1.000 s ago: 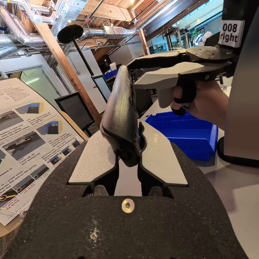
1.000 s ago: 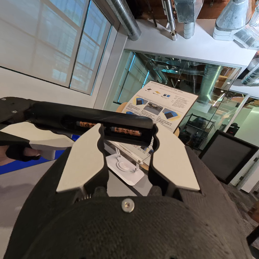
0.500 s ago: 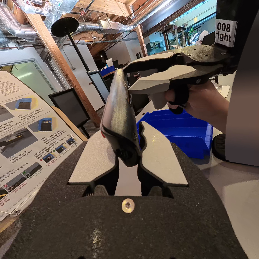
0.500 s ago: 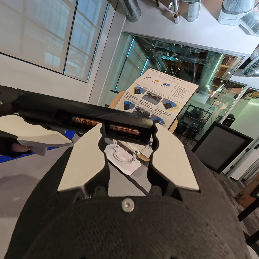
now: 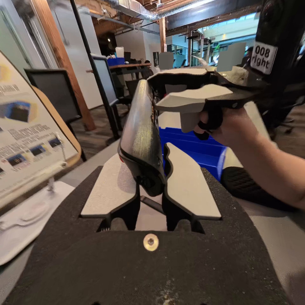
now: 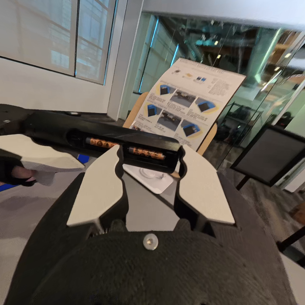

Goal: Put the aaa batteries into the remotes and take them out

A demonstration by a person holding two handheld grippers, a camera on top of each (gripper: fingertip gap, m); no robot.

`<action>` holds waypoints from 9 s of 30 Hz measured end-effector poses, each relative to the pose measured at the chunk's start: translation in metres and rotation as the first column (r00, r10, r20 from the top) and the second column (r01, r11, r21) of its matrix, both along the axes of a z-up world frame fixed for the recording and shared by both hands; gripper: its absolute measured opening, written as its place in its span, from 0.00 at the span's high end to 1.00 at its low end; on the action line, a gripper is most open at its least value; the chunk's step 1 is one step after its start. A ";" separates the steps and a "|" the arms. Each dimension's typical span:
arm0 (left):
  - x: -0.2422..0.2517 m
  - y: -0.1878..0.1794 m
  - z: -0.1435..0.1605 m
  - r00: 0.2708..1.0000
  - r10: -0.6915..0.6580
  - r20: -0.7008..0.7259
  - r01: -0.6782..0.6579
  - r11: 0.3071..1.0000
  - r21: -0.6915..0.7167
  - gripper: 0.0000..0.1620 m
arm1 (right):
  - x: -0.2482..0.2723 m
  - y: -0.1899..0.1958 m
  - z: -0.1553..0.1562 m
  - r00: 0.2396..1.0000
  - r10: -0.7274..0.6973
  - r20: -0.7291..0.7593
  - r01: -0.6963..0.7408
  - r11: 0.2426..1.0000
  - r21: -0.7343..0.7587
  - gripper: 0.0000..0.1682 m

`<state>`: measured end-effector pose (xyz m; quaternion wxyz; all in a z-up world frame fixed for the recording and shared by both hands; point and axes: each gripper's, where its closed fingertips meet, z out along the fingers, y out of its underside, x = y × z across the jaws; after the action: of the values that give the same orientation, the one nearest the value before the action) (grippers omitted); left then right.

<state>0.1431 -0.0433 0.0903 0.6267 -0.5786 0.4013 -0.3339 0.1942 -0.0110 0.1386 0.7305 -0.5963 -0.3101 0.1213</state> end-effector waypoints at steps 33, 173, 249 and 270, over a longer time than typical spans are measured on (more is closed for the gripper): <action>-0.013 0.003 0.014 0.990 -0.083 0.115 0.091 0.993 -0.071 0.85 | 0.011 0.003 -0.003 0.996 0.047 -0.075 -0.057 0.988 -0.144 0.61; -0.014 0.001 0.016 0.995 0.096 -0.019 -0.093 0.988 0.123 0.85 | -0.016 -0.002 -0.013 0.996 0.067 -0.058 -0.072 0.993 -0.094 0.48; -0.019 -0.011 0.011 0.977 -0.215 0.005 0.214 0.967 -0.137 0.85 | -0.018 -0.016 -0.023 0.881 0.405 -0.246 -0.470 0.813 -0.344 0.73; -0.033 -0.018 0.011 0.911 -0.407 0.073 0.410 0.868 -0.279 0.85 | -0.040 -0.044 -0.026 0.662 0.605 -0.443 -0.750 0.534 -0.391 0.87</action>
<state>0.1102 -0.0617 0.1014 0.4532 -0.5637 0.4578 -0.5169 0.1542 -0.0550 0.1125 0.4562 -0.5869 -0.3739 0.5547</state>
